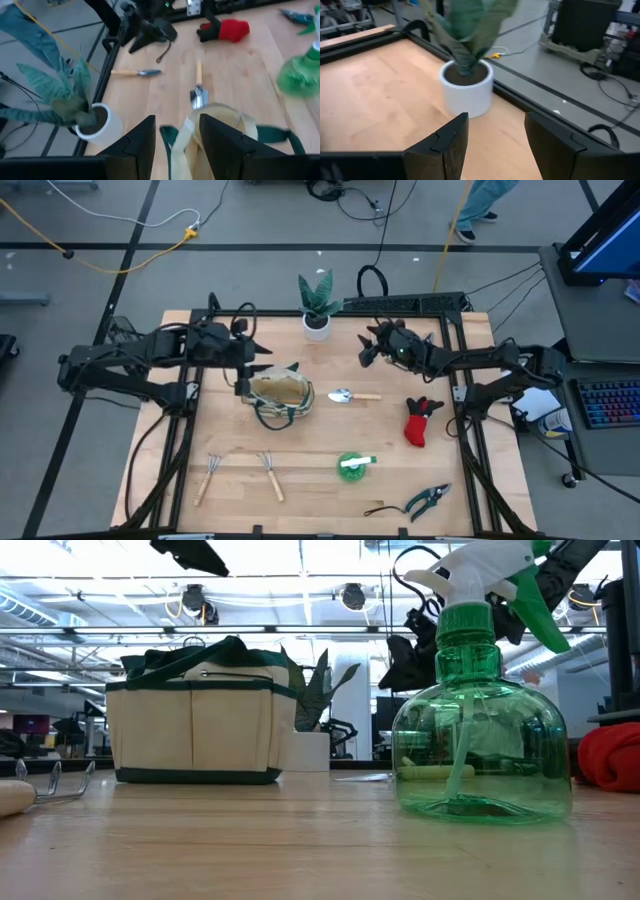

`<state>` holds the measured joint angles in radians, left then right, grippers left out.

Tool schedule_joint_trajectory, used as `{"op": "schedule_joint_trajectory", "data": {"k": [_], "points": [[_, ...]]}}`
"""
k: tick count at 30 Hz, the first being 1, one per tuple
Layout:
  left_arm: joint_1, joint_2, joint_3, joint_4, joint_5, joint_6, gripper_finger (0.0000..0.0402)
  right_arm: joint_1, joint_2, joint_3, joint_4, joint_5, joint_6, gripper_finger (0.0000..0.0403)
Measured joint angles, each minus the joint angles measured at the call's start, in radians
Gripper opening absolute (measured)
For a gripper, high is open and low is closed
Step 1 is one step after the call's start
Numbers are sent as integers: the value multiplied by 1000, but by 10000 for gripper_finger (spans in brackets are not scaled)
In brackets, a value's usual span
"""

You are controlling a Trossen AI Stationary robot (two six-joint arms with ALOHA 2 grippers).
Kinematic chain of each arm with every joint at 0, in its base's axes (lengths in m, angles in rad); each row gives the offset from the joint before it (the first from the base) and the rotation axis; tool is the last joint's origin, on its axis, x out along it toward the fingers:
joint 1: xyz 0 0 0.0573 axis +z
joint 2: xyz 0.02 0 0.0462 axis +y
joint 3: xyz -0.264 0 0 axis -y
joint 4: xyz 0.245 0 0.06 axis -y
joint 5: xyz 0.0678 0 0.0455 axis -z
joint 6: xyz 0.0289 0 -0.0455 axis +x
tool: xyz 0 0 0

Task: Pick & Place Garden tools in Gardening bag
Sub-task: Put the top brown trowel into the white gardening bag

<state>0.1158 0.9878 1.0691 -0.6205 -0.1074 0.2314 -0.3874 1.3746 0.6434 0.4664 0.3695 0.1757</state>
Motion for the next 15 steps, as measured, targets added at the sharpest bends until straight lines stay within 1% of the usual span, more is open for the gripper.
{"op": "schedule_joint_trajectory", "data": {"k": [2,9,15], "points": [[0,-13,1,21,0,1,159,-18,0,0,-1,0,0,192],[0,-80,1,15,0,4,159,-63,9,1,-5,0,3,192],[1,-129,1,10,-5,3,159,-91,42,1,-25,0,52,192]]}}
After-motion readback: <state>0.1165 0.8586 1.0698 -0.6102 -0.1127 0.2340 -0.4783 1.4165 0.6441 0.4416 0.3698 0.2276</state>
